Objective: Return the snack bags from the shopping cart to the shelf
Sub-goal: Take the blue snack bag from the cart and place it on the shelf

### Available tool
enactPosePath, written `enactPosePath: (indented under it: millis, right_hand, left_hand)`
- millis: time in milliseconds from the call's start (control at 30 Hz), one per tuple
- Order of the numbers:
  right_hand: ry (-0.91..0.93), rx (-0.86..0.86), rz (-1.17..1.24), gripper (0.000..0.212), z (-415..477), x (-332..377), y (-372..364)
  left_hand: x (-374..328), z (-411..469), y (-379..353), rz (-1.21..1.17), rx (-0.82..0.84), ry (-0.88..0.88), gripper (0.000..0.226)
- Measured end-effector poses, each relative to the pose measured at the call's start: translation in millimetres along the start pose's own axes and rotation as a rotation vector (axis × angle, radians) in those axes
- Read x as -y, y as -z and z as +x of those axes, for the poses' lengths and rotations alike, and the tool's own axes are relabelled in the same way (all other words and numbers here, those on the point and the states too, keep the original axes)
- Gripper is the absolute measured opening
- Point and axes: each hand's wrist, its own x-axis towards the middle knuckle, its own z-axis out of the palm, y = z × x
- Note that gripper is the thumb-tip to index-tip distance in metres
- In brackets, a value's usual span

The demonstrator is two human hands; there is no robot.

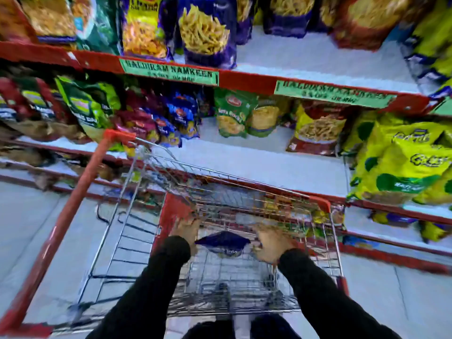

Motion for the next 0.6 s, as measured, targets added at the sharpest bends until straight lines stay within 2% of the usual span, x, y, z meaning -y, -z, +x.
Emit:
enactPosePath:
  millis: [67, 133, 267, 433, 600]
  right_hand:
    - [-0.067, 0.033, -0.115, 0.057, 10.6, -3.1, -14.7]
    - [-0.115, 0.037, -0.217, 0.043, 18.4, -6.5, -29.0]
    - [-0.195, -0.047, -0.221, 0.028, 38.1, -4.5, -35.7]
    - [-0.233, -0.185, -0.245, 0.024, 48.2, -8.7, -36.3]
    - [-0.161, -0.394, -0.025, 0.022, 27.2, -11.1, -19.4]
  left_hand:
    - [5.9, -0.5, -9.7, -0.069, 0.107, 0.071, 0.063]
    - [12.8, 2.0, -23.7, -0.102, 0.075, 0.120, 0.049]
    - [10.2, 11.2, -28.8, -0.136, -0.008, 0.143, 0.029]
    - [9.1, 13.8, -35.3, -0.243, -0.136, 0.204, 0.026]
    - [10.0, -3.4, -21.8, -0.519, -0.371, 0.177, 0.023]
